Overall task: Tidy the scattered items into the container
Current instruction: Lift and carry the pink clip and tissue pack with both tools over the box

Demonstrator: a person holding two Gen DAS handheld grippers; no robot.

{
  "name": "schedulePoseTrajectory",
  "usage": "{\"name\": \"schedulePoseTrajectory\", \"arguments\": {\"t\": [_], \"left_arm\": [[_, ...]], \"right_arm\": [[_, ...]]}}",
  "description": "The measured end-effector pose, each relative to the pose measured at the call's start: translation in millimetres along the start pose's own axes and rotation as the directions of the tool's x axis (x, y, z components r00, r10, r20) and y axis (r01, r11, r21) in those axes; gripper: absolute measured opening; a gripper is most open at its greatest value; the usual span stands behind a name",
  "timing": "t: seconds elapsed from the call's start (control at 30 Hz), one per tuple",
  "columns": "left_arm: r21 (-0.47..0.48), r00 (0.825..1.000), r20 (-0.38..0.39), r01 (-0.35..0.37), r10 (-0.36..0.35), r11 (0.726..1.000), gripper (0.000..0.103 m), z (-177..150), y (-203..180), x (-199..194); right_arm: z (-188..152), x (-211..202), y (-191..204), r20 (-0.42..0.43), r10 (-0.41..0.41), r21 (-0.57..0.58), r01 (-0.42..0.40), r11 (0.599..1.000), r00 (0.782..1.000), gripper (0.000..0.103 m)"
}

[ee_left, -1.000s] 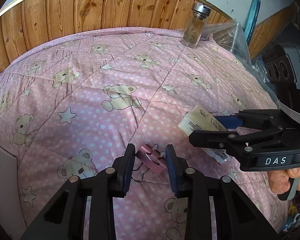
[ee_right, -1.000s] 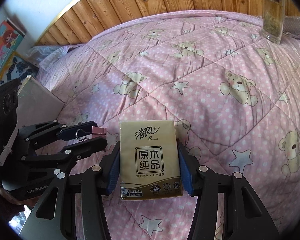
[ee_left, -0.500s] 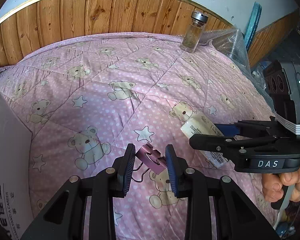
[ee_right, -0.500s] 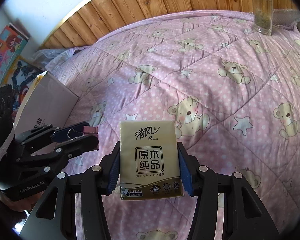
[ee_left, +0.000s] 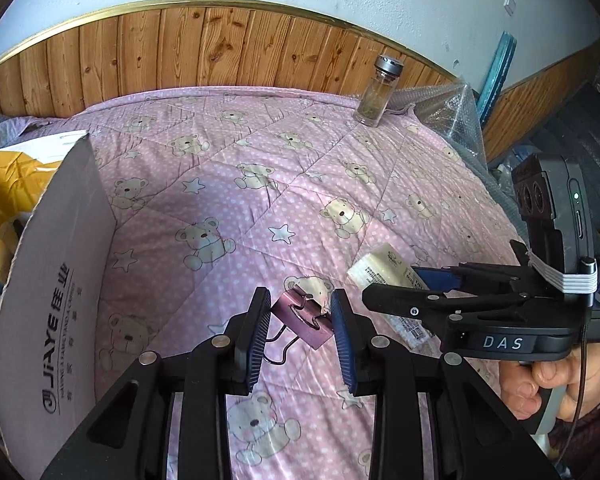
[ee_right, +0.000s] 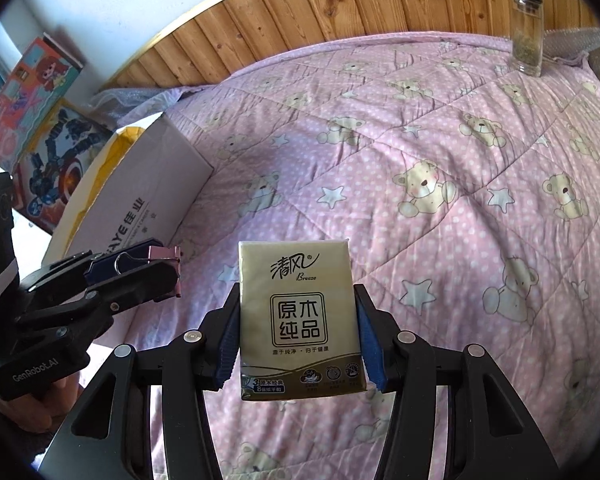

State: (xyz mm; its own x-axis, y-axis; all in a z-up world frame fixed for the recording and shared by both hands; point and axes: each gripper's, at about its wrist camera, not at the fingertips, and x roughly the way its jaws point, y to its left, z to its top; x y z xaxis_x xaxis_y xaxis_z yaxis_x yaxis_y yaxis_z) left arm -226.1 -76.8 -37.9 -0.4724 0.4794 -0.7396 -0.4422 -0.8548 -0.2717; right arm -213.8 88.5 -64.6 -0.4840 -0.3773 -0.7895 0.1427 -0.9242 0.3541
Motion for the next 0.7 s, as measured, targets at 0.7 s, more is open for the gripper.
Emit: {"name": "schedulePoseTrajectory", "arguments": {"t": [0.7], "left_arm": [[-0.118, 0.987, 0.159, 0.014, 0.005, 0.993, 0.032, -56.1, 26.2, -132.1]], "right_arm": [[-45.0, -41.3, 125.0, 0.024, 0.033, -0.142, -0.030, 0.989, 0.999, 0.054]]}}
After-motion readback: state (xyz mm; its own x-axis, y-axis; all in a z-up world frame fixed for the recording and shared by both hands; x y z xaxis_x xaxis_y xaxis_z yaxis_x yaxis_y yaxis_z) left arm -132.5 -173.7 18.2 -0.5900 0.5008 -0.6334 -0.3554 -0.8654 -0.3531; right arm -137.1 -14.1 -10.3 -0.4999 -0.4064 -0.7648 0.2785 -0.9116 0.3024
